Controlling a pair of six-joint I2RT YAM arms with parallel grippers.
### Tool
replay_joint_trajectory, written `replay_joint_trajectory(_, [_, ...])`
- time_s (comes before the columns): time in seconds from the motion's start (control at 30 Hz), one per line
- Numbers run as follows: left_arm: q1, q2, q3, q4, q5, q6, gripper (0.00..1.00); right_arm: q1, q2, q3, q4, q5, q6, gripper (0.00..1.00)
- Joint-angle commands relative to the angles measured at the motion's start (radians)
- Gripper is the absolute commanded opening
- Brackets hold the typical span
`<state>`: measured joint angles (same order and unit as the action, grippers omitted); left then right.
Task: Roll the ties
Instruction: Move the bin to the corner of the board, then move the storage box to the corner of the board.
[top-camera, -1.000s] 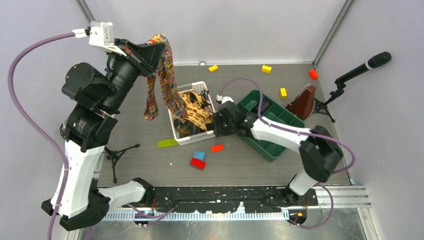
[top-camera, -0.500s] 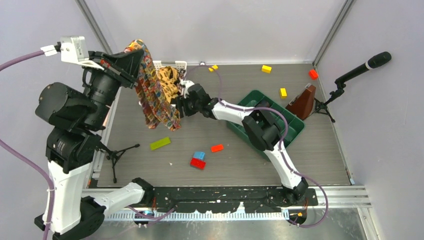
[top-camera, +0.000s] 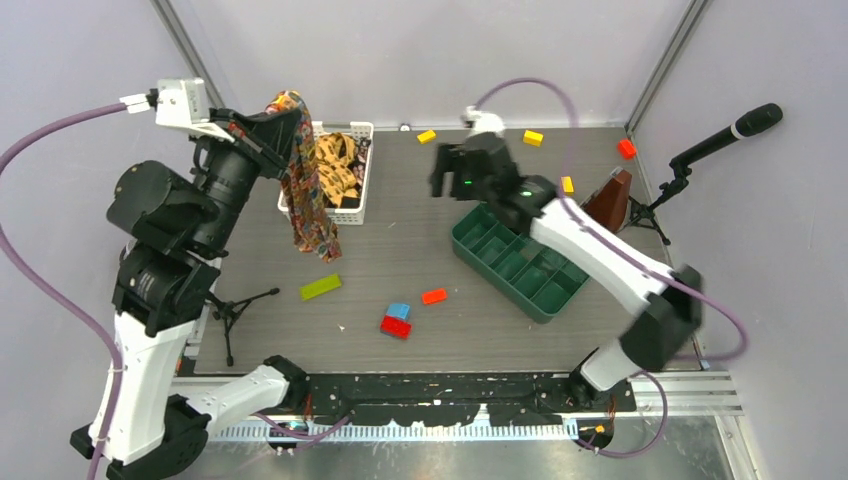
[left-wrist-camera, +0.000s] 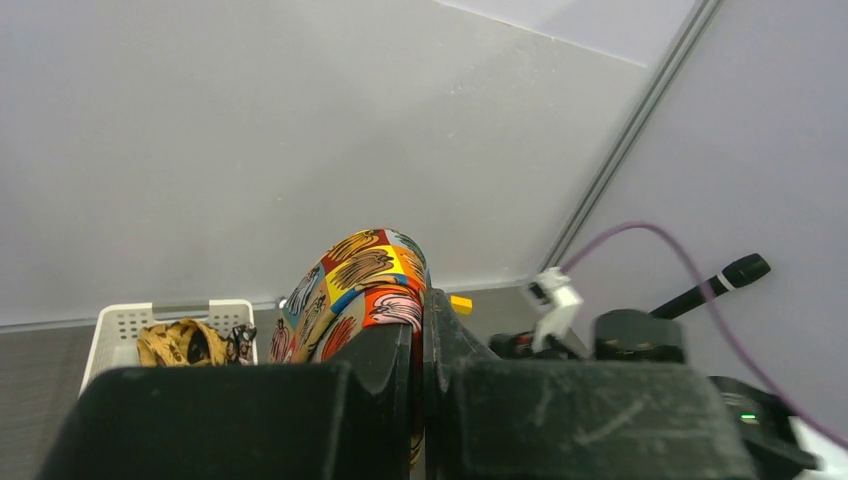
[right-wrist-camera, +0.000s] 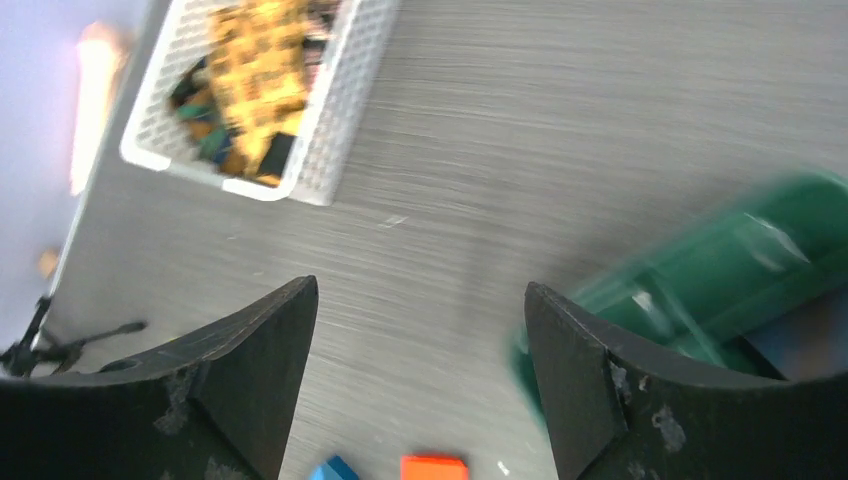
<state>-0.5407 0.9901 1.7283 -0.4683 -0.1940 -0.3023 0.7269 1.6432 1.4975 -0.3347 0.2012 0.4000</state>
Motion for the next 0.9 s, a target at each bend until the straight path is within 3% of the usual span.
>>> replay_joint_trajectory(0.0, [0.004,0.009,-0.033,0.092,0.010,0.002,0.00,-0.083,-0.208,-0.182,-0.410,0.249,0.223,0.83])
replay_joint_trajectory(0.23, [0.004,0.040,-0.082,0.117,0.050,-0.033,0.00,-0.281,-0.559,-0.474,-0.577,0.280,0.420,0.85])
replay_joint_trajectory(0.43, [0.004,0.064,-0.099,0.137,0.076,-0.055,0.00,-0.403,-0.671,-0.577,-0.653,0.295,0.472,0.85])
replay_joint_trajectory(0.6, [0.004,0.076,-0.111,0.151,0.077,-0.060,0.00,-0.477,-0.695,-0.668,-0.612,0.244,0.487,0.85])
replay_joint_trajectory(0.87, [0.004,0.089,-0.105,0.142,0.083,-0.055,0.00,-0.547,-0.588,-0.783,-0.419,0.070,0.471,0.88])
